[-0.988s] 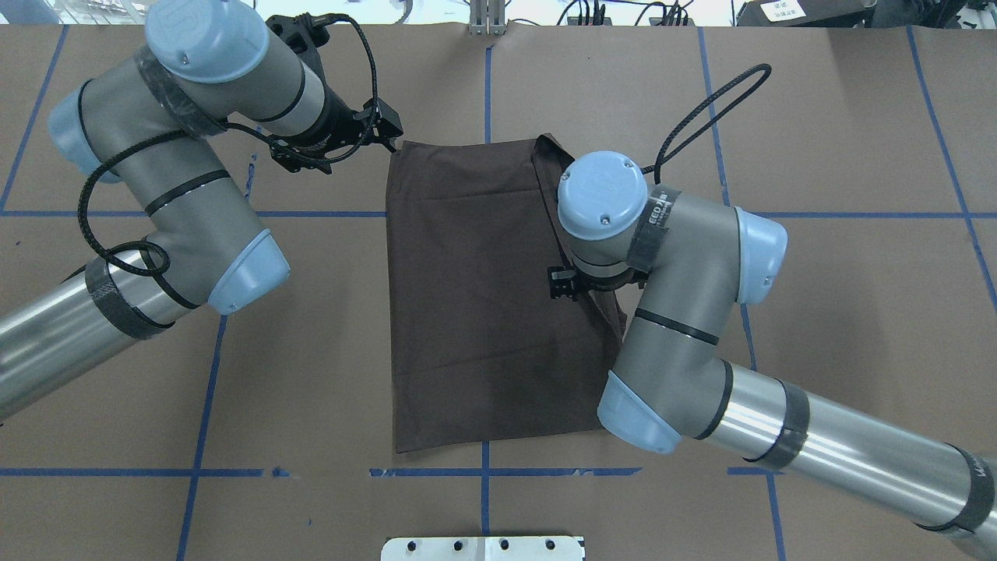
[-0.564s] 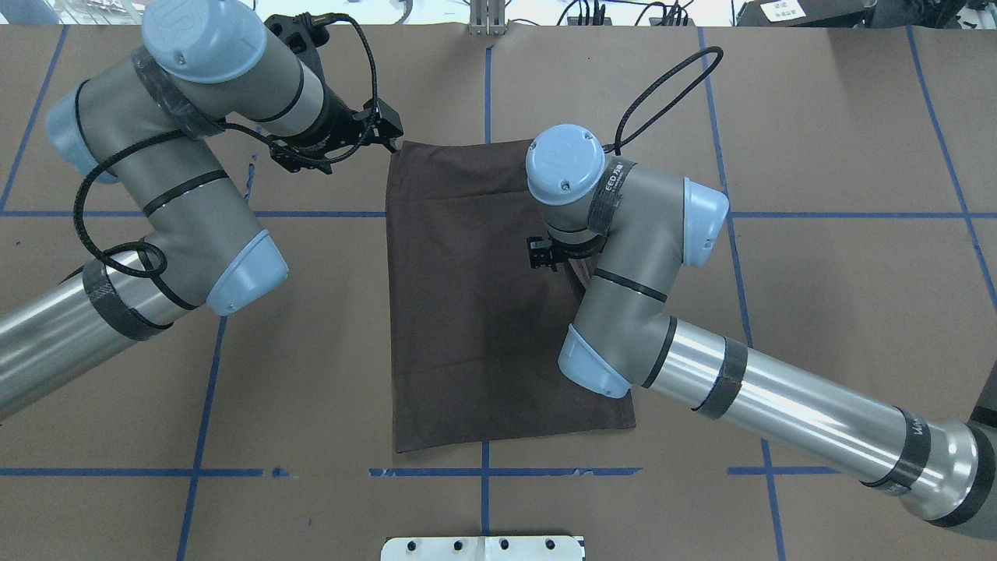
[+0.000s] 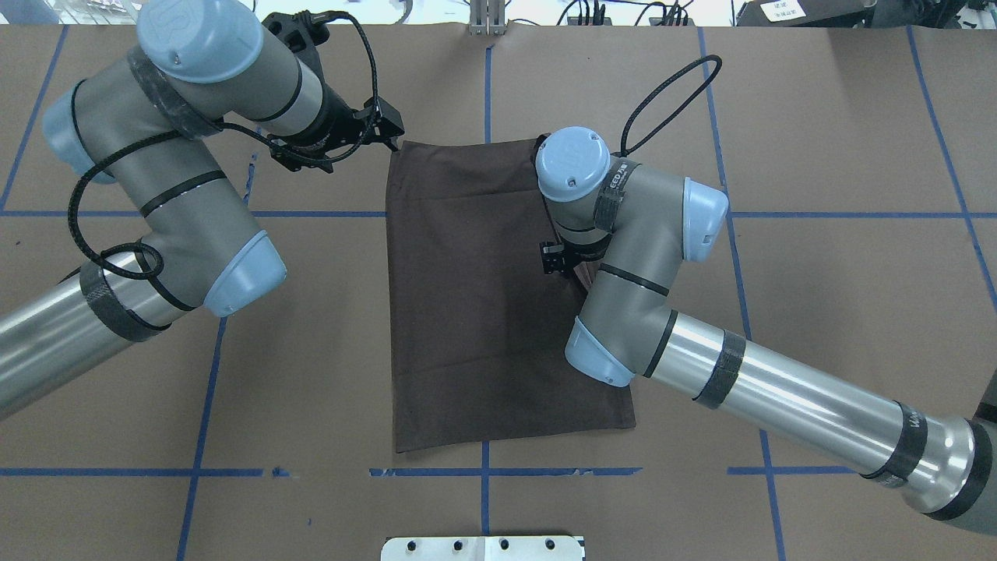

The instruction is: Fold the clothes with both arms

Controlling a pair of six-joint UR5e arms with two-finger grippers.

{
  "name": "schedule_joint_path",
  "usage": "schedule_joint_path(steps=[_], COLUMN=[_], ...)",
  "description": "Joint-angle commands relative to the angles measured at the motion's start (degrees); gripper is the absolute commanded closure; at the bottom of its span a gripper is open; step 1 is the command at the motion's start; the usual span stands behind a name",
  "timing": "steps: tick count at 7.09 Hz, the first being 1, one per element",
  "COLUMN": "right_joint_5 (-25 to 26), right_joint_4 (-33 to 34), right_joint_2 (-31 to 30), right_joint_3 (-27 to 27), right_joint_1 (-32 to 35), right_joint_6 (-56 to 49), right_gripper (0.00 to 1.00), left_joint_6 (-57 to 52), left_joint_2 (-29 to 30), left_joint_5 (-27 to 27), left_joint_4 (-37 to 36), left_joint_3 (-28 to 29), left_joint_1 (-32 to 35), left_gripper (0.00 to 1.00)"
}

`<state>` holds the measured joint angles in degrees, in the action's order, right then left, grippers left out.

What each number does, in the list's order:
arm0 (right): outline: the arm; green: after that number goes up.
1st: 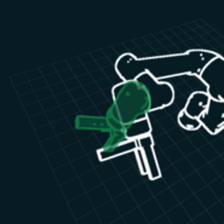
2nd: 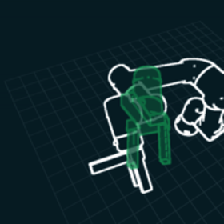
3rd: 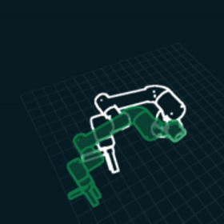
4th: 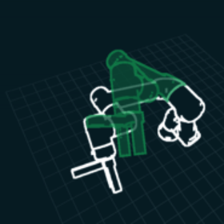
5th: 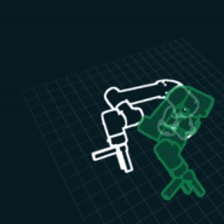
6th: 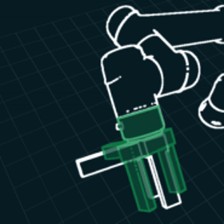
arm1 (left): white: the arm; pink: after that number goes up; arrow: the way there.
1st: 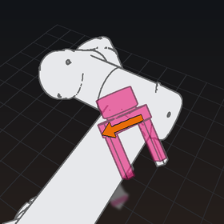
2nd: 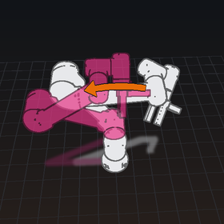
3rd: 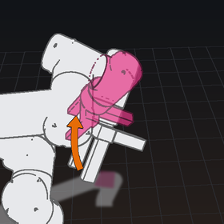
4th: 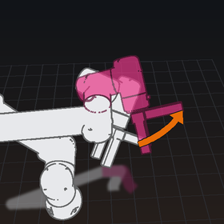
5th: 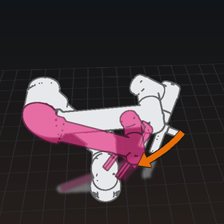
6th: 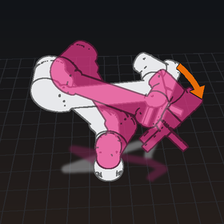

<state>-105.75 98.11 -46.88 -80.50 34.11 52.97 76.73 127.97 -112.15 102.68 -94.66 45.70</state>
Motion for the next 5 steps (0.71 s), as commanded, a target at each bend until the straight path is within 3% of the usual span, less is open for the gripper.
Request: schedule_joint_path(steps=[1, 5], right_joint_5=[-0.77, -0.95], right_joint_4=[0.15, -0.2], right_joint_2=[-0.32, -3.12], right_joint_3=[0.08, -0.36], right_joint_1=[0.87, 5.51], right_joint_6=[-0.23, -6.62], right_gripper=[0.0, 0.0], left_joint_6=[0.0, 0.7], left_joint_2=[-0.09, 0.53], left_joint_5=[-0.09, -0.09], left_joint_4=[0.15, -0.03], left_joint_3=[-0.09, -0.18], left_joint_1=[0.0, 0.0], left_gripper=[0.0, 0.0])
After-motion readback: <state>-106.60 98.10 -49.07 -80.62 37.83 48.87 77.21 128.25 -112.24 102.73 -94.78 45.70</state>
